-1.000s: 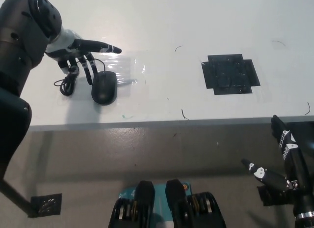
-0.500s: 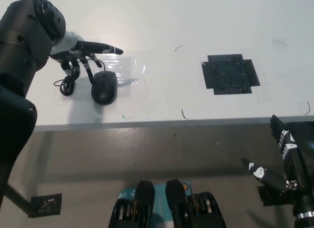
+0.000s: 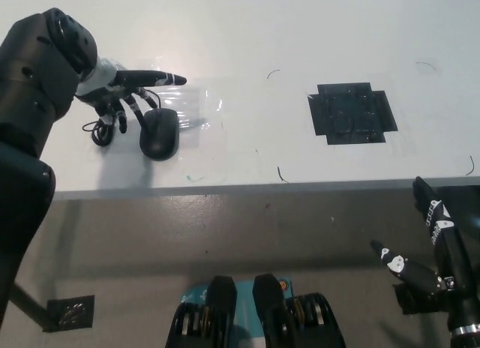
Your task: The robot uses left hand to click on the left button of the black mouse, which is placed on the left area of the table
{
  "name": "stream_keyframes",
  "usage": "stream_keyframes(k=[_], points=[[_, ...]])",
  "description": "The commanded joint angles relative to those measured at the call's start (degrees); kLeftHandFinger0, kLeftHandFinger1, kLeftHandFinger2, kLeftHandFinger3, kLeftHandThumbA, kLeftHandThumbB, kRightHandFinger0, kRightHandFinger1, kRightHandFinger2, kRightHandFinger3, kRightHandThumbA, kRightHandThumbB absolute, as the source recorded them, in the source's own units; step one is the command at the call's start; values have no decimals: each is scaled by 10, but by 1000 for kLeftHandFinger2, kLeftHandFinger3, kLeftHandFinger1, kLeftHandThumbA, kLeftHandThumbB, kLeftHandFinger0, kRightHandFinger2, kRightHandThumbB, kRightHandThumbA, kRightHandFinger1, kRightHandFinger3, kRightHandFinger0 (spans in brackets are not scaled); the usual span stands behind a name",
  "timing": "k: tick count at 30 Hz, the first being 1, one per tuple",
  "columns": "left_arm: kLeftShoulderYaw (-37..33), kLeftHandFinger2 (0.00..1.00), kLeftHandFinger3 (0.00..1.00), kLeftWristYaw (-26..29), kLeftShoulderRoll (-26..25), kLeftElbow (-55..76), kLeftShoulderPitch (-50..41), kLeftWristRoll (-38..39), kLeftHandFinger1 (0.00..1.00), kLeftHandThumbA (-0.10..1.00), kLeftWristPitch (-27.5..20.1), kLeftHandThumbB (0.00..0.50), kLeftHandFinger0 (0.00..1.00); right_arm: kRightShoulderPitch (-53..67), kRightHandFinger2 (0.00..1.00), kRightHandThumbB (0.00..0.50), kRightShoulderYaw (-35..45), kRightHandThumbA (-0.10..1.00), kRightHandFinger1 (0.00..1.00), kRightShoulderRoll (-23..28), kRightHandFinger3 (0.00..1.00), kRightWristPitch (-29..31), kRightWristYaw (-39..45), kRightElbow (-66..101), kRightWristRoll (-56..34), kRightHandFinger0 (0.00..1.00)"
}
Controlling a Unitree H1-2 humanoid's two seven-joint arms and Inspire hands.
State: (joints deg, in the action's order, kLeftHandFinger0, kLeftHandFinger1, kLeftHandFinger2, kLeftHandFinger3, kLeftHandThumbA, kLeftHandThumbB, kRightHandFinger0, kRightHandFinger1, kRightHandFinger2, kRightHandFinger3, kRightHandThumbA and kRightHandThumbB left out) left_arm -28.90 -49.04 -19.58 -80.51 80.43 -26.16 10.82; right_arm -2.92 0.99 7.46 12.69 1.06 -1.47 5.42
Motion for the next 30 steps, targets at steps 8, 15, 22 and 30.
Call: stream_keyframes(k=[8, 15, 22, 30], points=[[-2, 572, 1000, 47, -16, 0, 22, -8, 243, 1000, -18, 456, 0, 6, 1000, 85, -2, 816, 1000, 10, 1000, 9, 7, 26, 0, 1000], [5, 482, 1000, 32, -15, -3, 28, -4, 140, 1000, -3, 460, 0, 7, 1000, 83, -3, 818, 1000, 8, 1000, 7, 8, 29, 0, 1000], [-5, 585, 1000, 36, -9, -4, 33, -14, 185, 1000, 3, 476, 0, 4, 1000, 80, -6, 823, 1000, 9, 1000, 9, 8, 28, 5, 1000], [-40, 614, 1000, -14, -3, -9, 45, -38, 219, 1000, -27, 467, 0, 4, 1000, 81, -7, 815, 1000, 12, 1000, 11, 11, 31, 3, 1000]])
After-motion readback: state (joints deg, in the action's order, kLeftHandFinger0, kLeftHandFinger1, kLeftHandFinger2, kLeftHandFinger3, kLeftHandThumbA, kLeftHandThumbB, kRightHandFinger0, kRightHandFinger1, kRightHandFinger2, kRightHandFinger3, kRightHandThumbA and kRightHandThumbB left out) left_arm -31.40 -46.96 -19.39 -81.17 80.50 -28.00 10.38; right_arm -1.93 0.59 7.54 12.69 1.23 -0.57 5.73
